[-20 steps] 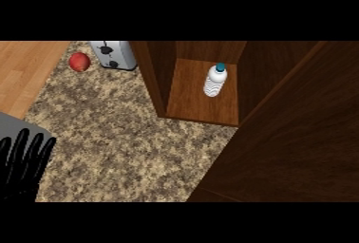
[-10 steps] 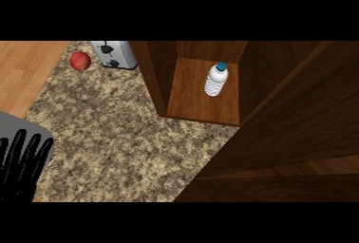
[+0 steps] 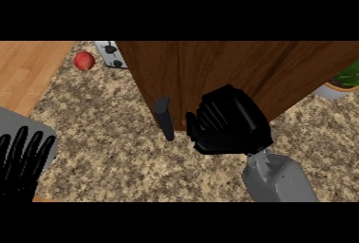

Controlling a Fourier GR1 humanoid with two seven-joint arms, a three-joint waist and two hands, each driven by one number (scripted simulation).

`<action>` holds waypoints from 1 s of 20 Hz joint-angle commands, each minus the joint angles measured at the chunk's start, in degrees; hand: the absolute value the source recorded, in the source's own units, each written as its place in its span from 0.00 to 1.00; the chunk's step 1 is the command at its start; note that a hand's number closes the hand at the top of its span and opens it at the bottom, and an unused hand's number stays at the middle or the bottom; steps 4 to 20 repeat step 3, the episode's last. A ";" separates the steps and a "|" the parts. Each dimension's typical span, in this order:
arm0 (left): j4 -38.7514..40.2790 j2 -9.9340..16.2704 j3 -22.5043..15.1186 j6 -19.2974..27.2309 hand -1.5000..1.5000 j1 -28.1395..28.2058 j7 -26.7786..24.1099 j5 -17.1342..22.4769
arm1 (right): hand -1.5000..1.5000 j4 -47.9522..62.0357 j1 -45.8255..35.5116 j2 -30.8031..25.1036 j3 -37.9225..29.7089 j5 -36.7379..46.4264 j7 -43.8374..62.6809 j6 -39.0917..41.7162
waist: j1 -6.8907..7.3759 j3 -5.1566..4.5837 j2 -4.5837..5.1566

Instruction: Pick up the bottled water, place it into the cabinet and close the cabinet

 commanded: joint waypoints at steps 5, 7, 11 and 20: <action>1.80 -0.21 0.70 -0.98 0.00 -0.40 0.49 0.81 | 1.00 20.28 -20.01 0.38 -3.17 -4.46 -3.77 -7.11 | -0.59 0.08 -0.30; 1.80 -0.21 0.70 -0.98 0.00 -0.40 0.49 0.81 | 1.00 20.28 -20.01 0.38 -3.17 -4.46 -3.77 -7.11 | -0.59 0.08 -0.30; 1.80 -0.21 0.70 -0.98 0.00 -0.40 0.49 0.81 | 1.00 20.28 -20.01 0.38 -3.17 -4.46 -3.77 -7.11 | -0.59 0.08 -0.30; 1.80 -0.21 0.70 -0.98 0.00 -0.40 0.49 0.81 | 1.00 20.28 -20.01 0.38 -3.17 -4.46 -3.77 -7.11 | -0.59 0.08 -0.30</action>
